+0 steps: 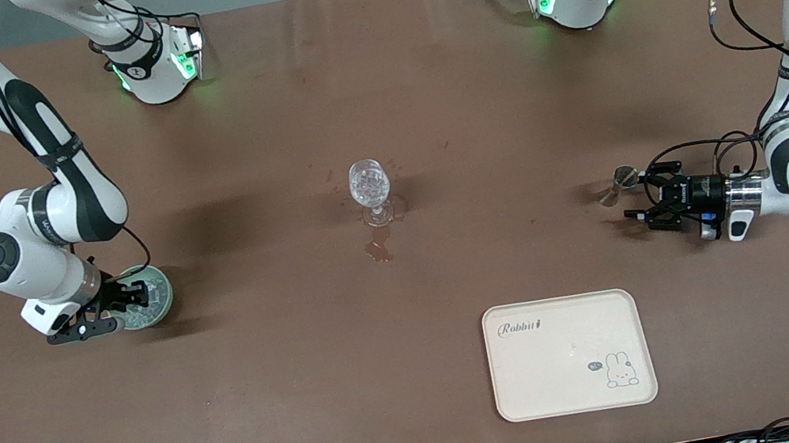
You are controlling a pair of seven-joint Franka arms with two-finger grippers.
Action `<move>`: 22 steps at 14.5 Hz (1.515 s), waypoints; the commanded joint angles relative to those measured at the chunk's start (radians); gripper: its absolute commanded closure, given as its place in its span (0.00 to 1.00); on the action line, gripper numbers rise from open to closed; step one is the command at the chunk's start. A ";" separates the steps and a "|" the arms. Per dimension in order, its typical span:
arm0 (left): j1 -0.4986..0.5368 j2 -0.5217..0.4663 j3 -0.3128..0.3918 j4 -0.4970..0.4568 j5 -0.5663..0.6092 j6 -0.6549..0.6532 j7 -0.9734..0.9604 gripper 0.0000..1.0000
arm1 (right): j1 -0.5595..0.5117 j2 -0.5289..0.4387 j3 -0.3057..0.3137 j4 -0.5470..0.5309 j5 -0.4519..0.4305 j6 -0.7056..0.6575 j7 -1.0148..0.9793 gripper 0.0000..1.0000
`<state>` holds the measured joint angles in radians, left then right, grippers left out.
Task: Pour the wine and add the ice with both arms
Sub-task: 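Grasp an ice cube with the right gripper while the left gripper grasps the jigger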
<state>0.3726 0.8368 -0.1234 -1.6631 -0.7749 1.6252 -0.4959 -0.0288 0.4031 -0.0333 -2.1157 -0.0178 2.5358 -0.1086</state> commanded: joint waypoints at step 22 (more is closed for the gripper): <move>-0.015 -0.008 -0.100 -0.015 -0.017 -0.007 -0.019 1.00 | 0.007 -0.105 0.007 0.282 0.015 -0.414 0.142 1.00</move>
<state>0.3585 0.8425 -0.2000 -1.6796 -0.7750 1.6243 -0.4959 -0.0246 0.3615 -0.0280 -1.8896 -0.0156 2.2174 -0.0134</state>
